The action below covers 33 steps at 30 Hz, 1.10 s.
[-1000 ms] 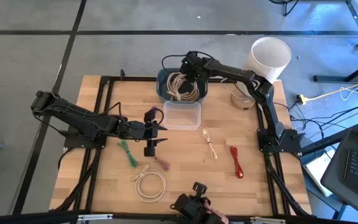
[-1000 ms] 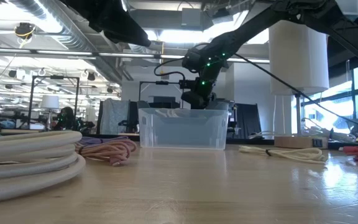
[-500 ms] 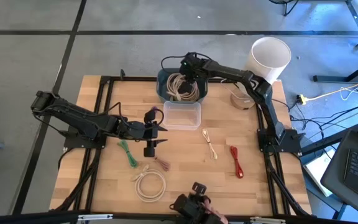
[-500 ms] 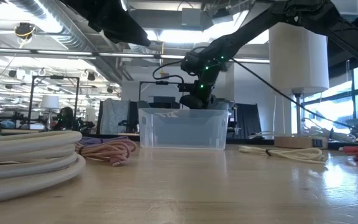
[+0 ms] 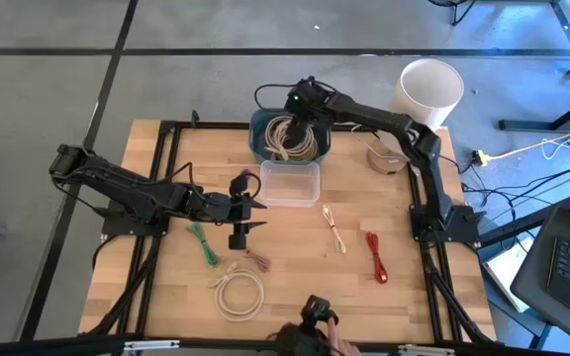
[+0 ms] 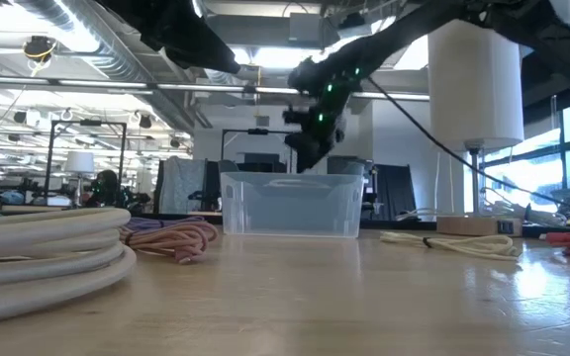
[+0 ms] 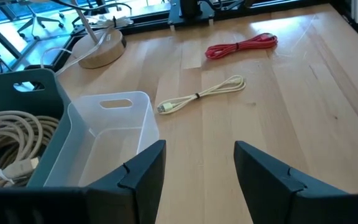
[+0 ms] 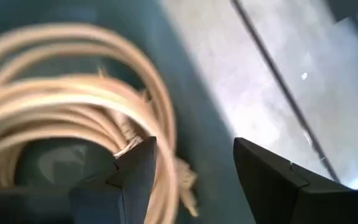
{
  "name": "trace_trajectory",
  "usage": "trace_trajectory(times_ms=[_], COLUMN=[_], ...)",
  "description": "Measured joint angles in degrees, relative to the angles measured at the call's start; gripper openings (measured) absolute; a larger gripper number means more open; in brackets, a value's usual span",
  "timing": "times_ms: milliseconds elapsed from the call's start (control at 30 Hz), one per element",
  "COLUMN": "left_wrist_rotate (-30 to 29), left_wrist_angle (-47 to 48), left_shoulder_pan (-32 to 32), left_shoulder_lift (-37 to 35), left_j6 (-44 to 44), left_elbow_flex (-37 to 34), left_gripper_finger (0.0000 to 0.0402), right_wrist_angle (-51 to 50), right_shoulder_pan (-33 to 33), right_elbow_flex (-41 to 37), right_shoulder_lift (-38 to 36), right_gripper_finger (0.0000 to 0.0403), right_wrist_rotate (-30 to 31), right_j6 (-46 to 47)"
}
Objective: Pick & Place USB Port
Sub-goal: Put the brown HDMI cable into the blue bin
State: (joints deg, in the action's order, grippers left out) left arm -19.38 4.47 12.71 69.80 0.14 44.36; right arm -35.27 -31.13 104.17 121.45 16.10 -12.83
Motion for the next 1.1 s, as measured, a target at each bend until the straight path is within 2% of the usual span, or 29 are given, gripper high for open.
trace_trajectory(times_ms=[133,233,400,467,567,700,900,1100], left_wrist_rotate=[1.0,2.2,5.2,6.6,9.1,13.1,21.1,19.2], left_wrist_angle=[0.0,0.0,1.9,3.5,6.8,13.3,23.2,24.7], left_shoulder_pan=[0.0,0.0,0.0,0.0,0.6,2.2,6.9,14.2], left_shoulder_lift=[0.0,0.0,0.0,0.0,0.0,0.0,0.2,2.9], left_j6=[0.0,-0.1,-3.8,-6.1,-9.0,-13.5,-29.9,-41.5], left_elbow_flex=[0.0,0.0,0.0,0.0,0.0,0.0,0.0,0.0], left_gripper_finger=[0.0184,0.0184,0.0184,0.0184,0.0184,0.0184,0.0184,0.0184], right_wrist_angle=[-3.6,-10.0,-28.2,-36.2,-43.2,-45.0,-45.1,-47.1], right_shoulder_pan=[2.5,5.0,9.7,12.3,17.8,26.0,39.0,50.7], right_elbow_flex=[0.1,0.1,0.2,-0.1,-1.5,-4.6,-7.8,-8.9], right_shoulder_lift=[-5.0,-9.3,-13.9,-15.0,-16.5,-18.7,-20.8,-21.2], right_gripper_finger=[0.0203,0.0192,0.0173,0.0165,0.0151,0.0134,0.0115,0.0104], right_wrist_rotate=[0.0,-1.4,-12.4,-14.0,-12.1,-9.4,-7.5,-1.2], right_j6=[0.6,2.5,10.5,14.2,18.3,23.6,31.7,41.8])
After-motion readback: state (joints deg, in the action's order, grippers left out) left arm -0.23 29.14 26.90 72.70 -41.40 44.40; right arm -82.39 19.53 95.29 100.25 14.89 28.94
